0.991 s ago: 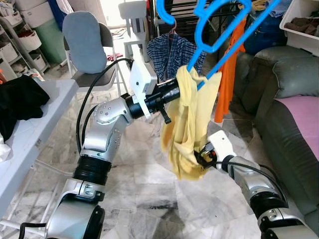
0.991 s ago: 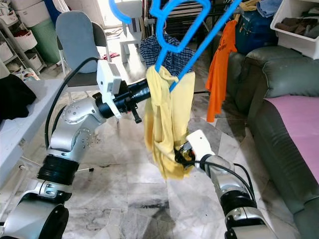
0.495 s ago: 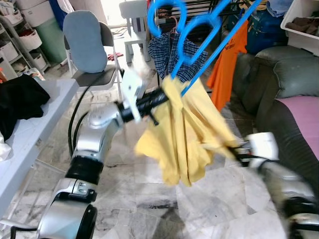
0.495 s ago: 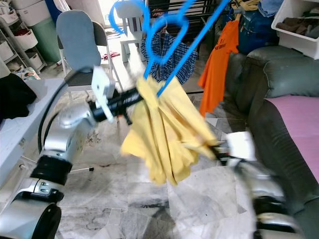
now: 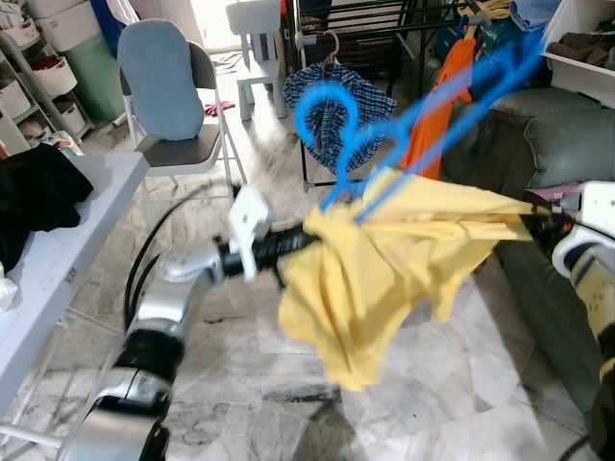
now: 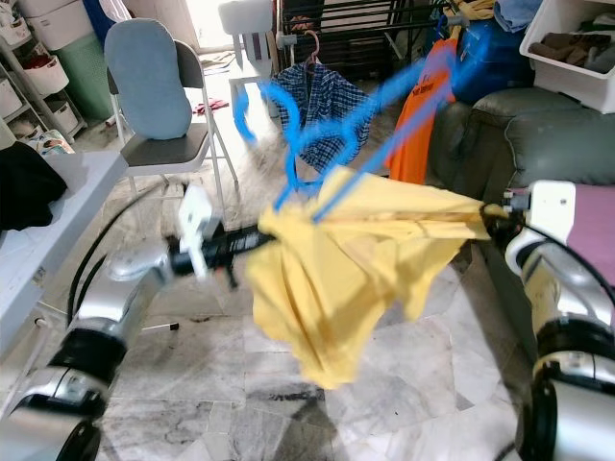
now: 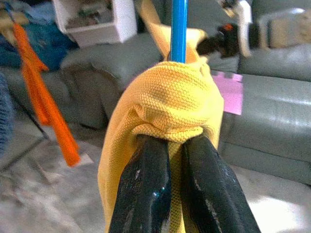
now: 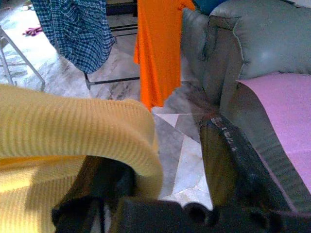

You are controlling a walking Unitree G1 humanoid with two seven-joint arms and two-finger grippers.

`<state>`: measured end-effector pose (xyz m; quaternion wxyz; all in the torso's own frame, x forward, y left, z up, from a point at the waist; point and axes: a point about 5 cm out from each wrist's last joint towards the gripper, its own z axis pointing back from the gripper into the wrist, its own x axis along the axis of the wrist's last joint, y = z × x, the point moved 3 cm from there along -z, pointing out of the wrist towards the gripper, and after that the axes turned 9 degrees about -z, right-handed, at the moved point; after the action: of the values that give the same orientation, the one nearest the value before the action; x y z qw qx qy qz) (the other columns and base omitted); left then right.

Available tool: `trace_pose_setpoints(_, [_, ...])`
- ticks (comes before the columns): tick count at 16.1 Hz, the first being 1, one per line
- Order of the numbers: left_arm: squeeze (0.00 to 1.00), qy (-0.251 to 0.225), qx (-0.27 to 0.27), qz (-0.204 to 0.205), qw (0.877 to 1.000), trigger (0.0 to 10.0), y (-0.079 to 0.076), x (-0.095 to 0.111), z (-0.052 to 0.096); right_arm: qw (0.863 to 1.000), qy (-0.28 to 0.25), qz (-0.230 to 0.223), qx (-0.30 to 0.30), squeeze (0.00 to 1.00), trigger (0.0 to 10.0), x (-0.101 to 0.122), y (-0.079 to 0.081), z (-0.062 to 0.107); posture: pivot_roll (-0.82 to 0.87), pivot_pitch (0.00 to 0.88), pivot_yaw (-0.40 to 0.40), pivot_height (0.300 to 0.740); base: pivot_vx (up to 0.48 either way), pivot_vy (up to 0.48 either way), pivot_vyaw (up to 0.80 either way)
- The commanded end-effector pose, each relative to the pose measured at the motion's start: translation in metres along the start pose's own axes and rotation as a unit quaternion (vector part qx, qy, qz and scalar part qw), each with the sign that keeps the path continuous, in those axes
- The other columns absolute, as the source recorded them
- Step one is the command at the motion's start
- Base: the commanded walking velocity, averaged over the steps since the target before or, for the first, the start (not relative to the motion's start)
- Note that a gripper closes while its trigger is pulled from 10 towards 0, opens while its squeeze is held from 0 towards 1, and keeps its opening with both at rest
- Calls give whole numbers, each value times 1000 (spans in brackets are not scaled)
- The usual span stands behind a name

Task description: Hang hanger

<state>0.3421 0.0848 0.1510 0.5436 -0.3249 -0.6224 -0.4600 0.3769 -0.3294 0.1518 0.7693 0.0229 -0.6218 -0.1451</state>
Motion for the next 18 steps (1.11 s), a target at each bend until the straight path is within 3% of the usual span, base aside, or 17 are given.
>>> trace_pose_setpoints(1, [0, 8, 10, 1, 1000, 0, 10, 2, 28, 997, -33, -14, -70, 0, 0, 25, -27, 6, -175, 0, 72, 740, 0, 0, 0])
trace_pose_setpoints(3, [0, 62, -32, 28, 997, 0, -4, -26, 40, 996, -60, -13, -58, 0, 0, 47, -12, 1, -173, 0, 65, 740, 0, 0, 0])
trace_pose_setpoints(7, [0, 113, -43, 51, 991, 0, -9, -51, 51, 995, -77, -15, -55, 0, 0, 57, -9, 0, -182, 0, 66, 740, 0, 0, 0])
trace_pose_setpoints(8, [0, 133, -49, 42, 989, 0, -11, -58, 54, 995, -81, -13, -58, 0, 0, 60, -10, 1, -189, 0, 70, 740, 0, 0, 0])
trace_pose_setpoints(13, [0, 110, -58, 58, 991, 0, -10, -54, 48, 995, -74, -10, -61, 0, 0, 55, -11, 0, -197, 0, 78, 740, 0, 0, 0])
trace_pose_setpoints(16, [0, 121, -120, 76, 982, 0, -23, -59, 50, 996, -70, 0, -54, 0, 0, 54, -5, -3, -198, 0, 77, 740, 0, 0, 0])
trace_pose_setpoints(18, [0, 99, -104, 88, 986, 0, -19, -54, 47, 996, -66, 8, -54, 0, 0, 52, -3, -5, -197, 0, 76, 740, 0, 0, 0])
